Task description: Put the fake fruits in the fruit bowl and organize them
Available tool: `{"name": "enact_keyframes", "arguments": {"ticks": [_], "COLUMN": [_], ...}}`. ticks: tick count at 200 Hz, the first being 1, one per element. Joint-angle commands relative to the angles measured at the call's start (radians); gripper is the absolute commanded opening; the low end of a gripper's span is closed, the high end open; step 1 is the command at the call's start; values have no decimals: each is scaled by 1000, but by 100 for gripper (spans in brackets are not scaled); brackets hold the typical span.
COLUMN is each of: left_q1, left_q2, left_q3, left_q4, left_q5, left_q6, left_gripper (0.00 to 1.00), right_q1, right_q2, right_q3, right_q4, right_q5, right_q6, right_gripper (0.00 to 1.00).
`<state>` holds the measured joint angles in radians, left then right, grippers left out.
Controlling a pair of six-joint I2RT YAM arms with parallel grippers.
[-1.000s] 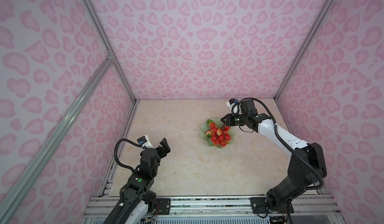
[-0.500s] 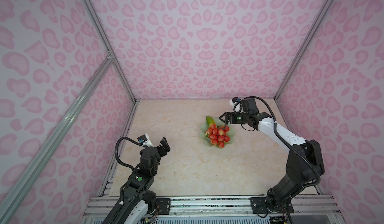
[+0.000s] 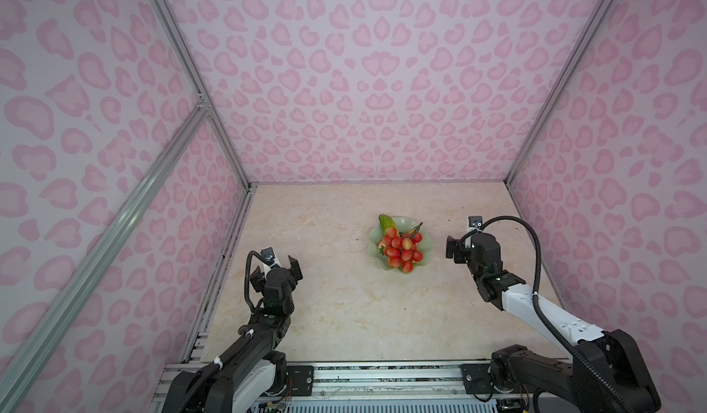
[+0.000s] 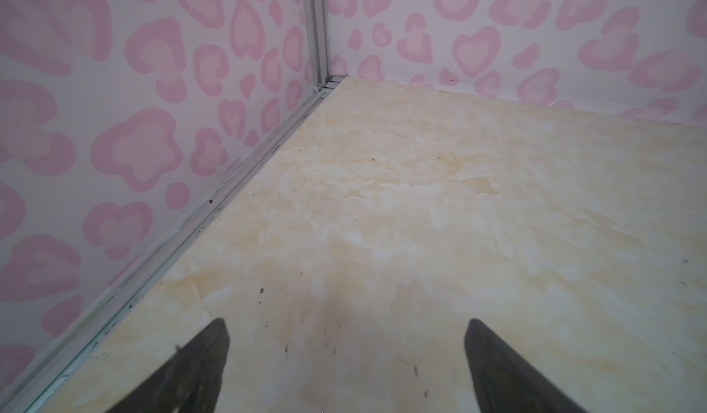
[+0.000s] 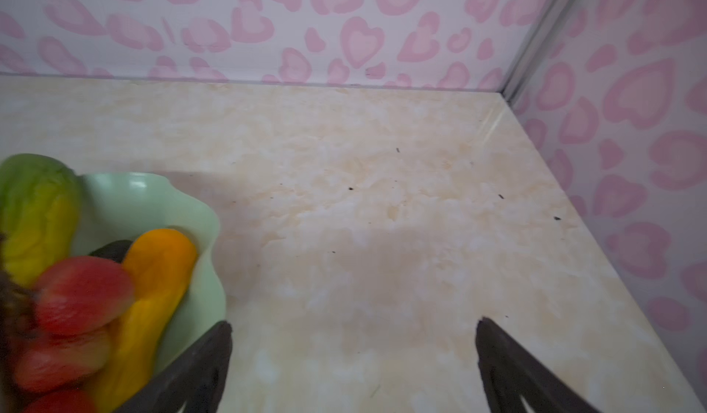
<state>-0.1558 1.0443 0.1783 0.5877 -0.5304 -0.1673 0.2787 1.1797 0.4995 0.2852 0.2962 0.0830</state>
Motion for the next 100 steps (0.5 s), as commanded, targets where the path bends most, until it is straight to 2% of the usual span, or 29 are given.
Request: {"name": "enact_keyframes", "arguments": {"ticks": [1, 22, 37, 46, 58, 66, 79, 88, 96, 100], "left_q1": [35, 53, 76, 89, 119, 145, 149, 147, 145, 145], "left_q2": [127, 213, 268, 331, 458, 416, 434, 421, 430, 425], "left_q3": [27, 84, 129, 123, 128, 145, 129, 128, 129, 130], "left_q4": [280, 300, 291, 367, 502, 378, 443, 426, 438, 426], "left_q5": [90, 181, 224, 245, 264, 314, 263, 265, 262, 263], "left_q6": [51, 94, 123, 128, 107, 86, 69, 68, 71, 70], "left_gripper": [97, 97, 97, 97, 98, 98, 98, 98, 98, 98], "right_q1": [-18, -37, -88, -111, -128, -133, -137, -146, -153, -159], "right_q2": [49, 144, 191, 201, 270, 330, 428, 397, 350, 360], "right_q3": [-83, -144, -167, -183, -239, -249, -234, -222, -193, -188], "right_q4": [326, 549, 626, 612, 776, 848, 956, 880, 737, 738], "right_q5": [165, 230, 200, 155, 137, 142, 146, 130, 129, 121], "right_q6": [-91, -178, -138, -109, -103, -97, -117, -87, -64, -68], "right_gripper": [98, 99, 99, 99, 99, 99, 100, 100, 100, 100]}}
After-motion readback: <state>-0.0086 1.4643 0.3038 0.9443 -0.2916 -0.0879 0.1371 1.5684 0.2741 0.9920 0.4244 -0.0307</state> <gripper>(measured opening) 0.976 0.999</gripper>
